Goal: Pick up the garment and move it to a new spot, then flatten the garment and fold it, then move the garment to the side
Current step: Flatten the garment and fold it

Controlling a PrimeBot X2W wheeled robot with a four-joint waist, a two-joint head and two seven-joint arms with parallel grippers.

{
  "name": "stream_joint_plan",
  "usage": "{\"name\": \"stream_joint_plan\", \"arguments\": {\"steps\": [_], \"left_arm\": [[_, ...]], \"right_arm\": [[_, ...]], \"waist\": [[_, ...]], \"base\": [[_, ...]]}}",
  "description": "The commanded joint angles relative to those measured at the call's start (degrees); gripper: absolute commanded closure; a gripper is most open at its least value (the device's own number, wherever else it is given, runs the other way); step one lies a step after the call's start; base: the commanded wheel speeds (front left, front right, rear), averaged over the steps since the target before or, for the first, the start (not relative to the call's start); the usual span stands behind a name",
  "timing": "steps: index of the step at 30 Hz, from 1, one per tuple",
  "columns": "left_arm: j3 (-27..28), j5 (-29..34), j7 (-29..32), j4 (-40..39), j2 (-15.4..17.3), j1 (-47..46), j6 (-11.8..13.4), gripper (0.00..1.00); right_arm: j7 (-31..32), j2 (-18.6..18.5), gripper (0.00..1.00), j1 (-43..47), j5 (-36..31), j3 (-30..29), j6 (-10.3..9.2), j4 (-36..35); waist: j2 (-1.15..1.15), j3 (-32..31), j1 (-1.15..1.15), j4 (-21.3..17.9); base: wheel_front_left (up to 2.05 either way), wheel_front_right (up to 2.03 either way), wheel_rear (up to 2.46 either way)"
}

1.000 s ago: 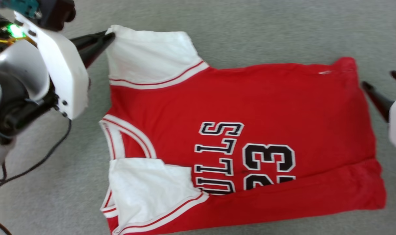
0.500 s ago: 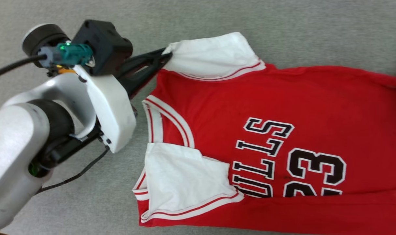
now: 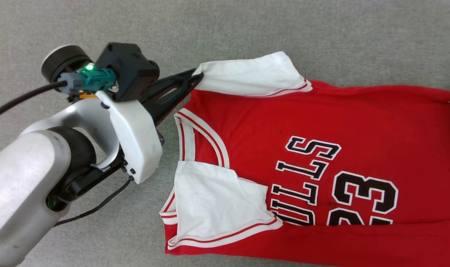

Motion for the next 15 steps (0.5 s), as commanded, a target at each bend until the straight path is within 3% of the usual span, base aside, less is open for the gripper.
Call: {"name": "stream_joint_plan", "arguments": {"steps": [1,9,15], "left_arm": [[0.30,0.09,-0.39,0.07,0.12,0.83,0.18,1.00],[1.76,-1.20,-3.26,2.11,2.94,5.82,2.23,1.00],[2.32,-2.96,-5.02,1.14,5.65,11.96,4.39,1.00]], "right_arm": [[-0.31,1.35,1.00,1.79,-0.49,1.37,0.00,1.86],[-7.78,2.91,1.00,0.26,-0.36,0.04,-0.02,3.29],[-11.31,4.01,1.00,4.41,-0.07,-2.41,-0.02,1.91]], "waist": [[0.00,-1.01,0.01,-0.57],[0.00,-8.31,0.01,-4.29],[0.00,-13.58,0.01,-6.30]], "base": [[0.00,0.00,0.00],[0.00,0.00,0.00],[0.00,0.00,0.00]]}}
